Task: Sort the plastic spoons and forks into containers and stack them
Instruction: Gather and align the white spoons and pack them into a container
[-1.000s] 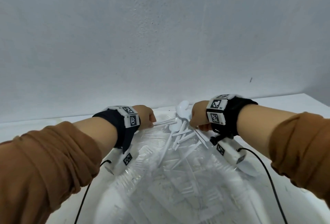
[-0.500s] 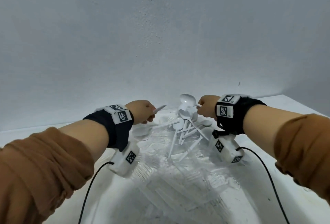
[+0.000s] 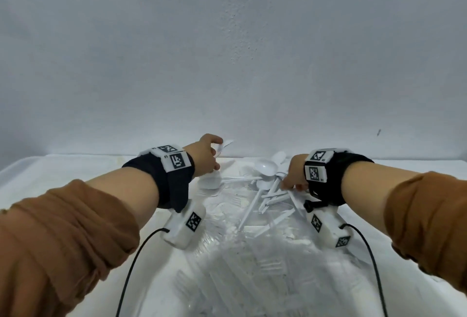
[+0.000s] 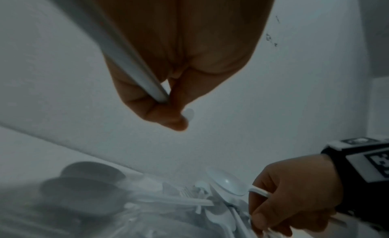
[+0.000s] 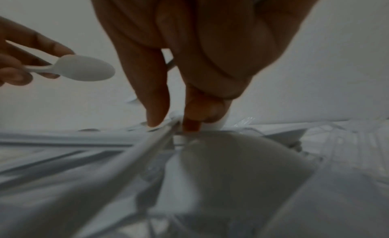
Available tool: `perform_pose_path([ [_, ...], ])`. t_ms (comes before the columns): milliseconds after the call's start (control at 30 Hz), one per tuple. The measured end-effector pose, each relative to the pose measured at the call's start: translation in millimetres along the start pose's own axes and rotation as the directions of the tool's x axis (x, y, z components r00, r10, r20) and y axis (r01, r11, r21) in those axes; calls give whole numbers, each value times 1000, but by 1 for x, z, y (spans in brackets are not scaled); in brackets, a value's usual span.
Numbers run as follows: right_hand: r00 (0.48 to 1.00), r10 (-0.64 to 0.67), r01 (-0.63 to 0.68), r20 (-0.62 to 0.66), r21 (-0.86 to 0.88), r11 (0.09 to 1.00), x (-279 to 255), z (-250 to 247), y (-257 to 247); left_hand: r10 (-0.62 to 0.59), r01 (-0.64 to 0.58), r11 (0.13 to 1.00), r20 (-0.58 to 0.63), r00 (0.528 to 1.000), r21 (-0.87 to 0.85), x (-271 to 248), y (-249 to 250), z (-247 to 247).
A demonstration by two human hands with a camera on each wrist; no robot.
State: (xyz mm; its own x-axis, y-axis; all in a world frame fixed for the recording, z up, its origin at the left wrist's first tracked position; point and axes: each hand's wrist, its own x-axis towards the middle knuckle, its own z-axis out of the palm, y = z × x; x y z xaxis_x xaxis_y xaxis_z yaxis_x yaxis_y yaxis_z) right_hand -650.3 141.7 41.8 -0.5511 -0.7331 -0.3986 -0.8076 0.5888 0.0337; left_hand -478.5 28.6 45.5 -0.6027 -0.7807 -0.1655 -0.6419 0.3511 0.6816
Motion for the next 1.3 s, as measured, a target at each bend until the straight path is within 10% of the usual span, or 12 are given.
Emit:
perform_pose_path([
  [233,1000,-15,15,-14,22,1000,7,-2,12,-206,205,978,33,978,44,11,15,31],
  [467,998,8,16,-55,433,901,3,-14,34,-202,136,868,89,975,477,24,27,57],
  [833,993,-71,106,-95,449,887,-10,-11,57,-145,50,811,117,983,583,31,35,65],
  [967,995,-37,86,-87,675,733,-11,-2,62,-110,32,762,81,991,646,29,36,66],
  [1300,981,-2,92,-194,454,886,-24,-24,62,62,-54,994,-77,995,99,16,40,30],
])
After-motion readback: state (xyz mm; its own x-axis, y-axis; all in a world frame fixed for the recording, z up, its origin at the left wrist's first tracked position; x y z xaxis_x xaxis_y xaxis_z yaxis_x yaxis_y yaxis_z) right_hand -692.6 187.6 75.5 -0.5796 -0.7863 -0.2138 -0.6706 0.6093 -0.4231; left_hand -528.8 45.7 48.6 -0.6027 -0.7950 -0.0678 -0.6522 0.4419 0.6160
